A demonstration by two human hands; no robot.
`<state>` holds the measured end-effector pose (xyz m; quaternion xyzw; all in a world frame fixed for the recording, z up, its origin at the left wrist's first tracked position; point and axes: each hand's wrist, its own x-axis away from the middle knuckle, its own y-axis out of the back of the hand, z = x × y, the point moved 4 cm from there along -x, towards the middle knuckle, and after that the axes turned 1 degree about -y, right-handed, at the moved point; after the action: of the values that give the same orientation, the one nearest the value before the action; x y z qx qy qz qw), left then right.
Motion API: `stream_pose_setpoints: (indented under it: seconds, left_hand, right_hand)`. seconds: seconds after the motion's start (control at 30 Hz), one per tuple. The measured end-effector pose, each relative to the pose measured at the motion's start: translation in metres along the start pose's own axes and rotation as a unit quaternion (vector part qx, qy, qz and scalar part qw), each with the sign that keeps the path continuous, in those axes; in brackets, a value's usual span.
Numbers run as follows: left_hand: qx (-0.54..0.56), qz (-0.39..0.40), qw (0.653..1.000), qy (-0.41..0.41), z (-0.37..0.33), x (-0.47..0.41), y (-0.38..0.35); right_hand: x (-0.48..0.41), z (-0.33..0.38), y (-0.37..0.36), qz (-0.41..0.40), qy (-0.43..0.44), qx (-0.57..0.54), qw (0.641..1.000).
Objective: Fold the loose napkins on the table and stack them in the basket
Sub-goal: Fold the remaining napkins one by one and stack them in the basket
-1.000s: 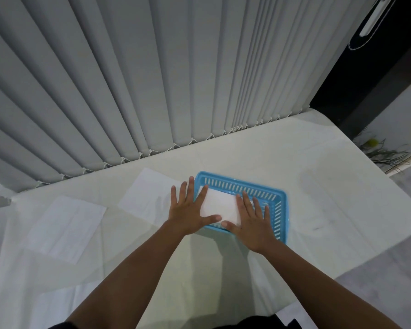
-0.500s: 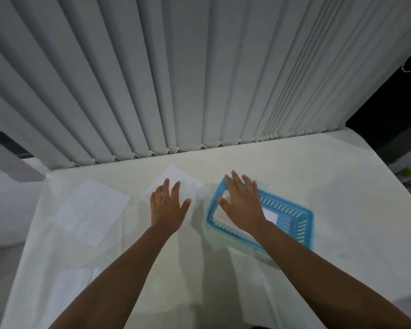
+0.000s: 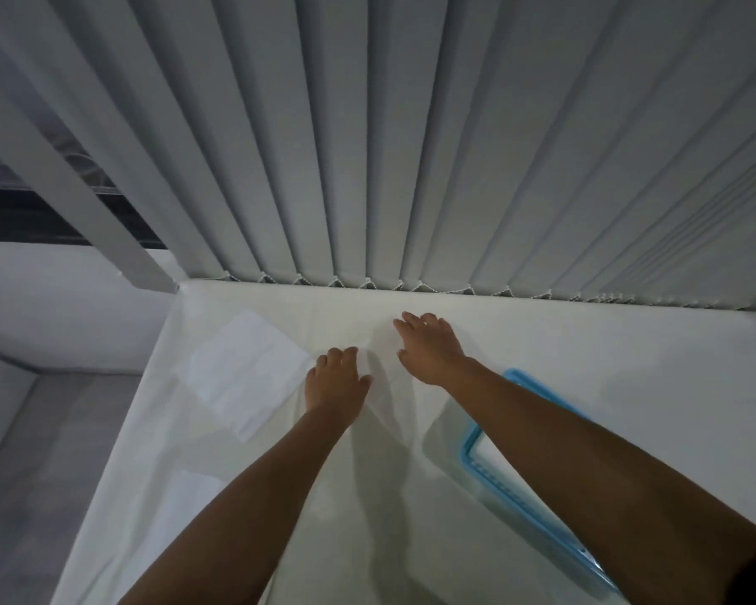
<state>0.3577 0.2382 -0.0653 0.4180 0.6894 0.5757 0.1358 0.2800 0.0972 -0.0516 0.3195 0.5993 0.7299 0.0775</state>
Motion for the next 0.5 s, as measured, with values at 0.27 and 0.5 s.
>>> stream_pose_setpoints:
  seconds: [0.27,0.5]
  left_hand:
    - [0.136,0.040,0.985,0.100,0.013,-0.020,-0.003]
    - [0.165,0.004,0.983,0.081,0.019,-0.019,0.008]
  right_hand:
    - [-0.029,0.003,-0.002,0.025,0.012,-0.010,1.000]
    - [-0.035,-0.003,0.012,0.000,0.017,-0.068,0.998]
